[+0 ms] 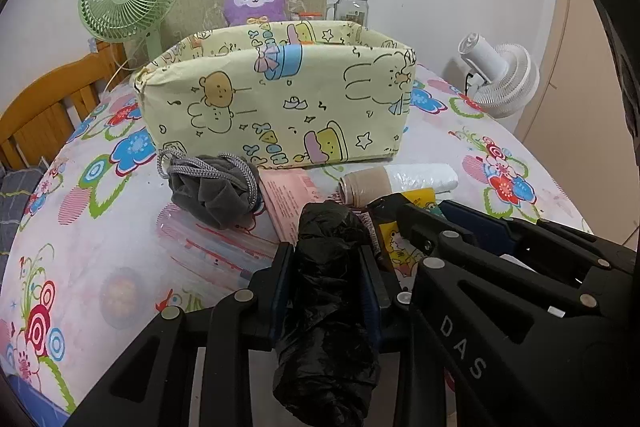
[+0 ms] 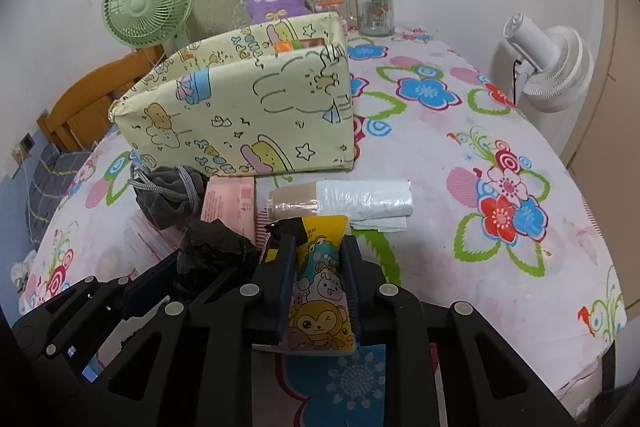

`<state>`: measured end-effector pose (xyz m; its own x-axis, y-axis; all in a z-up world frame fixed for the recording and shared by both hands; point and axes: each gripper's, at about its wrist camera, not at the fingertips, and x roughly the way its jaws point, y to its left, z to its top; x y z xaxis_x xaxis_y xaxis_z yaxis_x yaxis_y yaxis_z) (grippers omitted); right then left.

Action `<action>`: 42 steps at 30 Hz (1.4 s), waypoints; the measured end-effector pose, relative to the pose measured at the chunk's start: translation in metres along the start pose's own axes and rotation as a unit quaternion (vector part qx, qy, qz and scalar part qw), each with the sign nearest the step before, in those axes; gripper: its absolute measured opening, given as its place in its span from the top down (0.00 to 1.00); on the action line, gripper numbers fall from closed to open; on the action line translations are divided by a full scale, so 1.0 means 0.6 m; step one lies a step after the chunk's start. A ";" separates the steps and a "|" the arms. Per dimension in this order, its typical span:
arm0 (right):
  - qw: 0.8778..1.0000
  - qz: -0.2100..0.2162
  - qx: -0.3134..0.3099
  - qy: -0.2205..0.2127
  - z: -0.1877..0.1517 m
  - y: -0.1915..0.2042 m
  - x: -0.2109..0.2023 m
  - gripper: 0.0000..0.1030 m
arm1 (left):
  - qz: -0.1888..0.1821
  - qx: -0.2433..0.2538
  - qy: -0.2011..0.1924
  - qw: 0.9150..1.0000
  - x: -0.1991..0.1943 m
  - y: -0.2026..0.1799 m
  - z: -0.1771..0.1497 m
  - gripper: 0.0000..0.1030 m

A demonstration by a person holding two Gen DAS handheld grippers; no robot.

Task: Organize soft objects
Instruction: 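Grasp the black plastic bag with the left tool while the right tool grasps the yellow cartoon tissue pack, then carry the black bag with the left tool while the right tool carries the tissue pack over the box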

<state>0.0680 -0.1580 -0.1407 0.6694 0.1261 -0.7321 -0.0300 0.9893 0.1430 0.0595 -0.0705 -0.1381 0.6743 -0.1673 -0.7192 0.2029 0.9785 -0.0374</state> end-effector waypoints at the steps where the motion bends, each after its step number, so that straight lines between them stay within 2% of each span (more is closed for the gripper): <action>1: 1.000 -0.001 -0.001 -0.002 0.001 0.000 -0.002 0.76 | 0.000 -0.001 -0.002 1.000 -0.002 0.001 0.001 0.70; 42: 0.997 -0.005 -0.029 -0.076 0.098 0.053 -0.111 0.76 | 0.009 -0.005 -0.074 0.997 -0.107 0.026 0.087 0.71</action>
<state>0.0659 -0.1395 -0.0481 0.7750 0.1084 -0.6226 -0.0631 0.9935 0.0944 0.0560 -0.0510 -0.0562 0.7755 -0.1642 -0.6096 0.1831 0.9826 -0.0317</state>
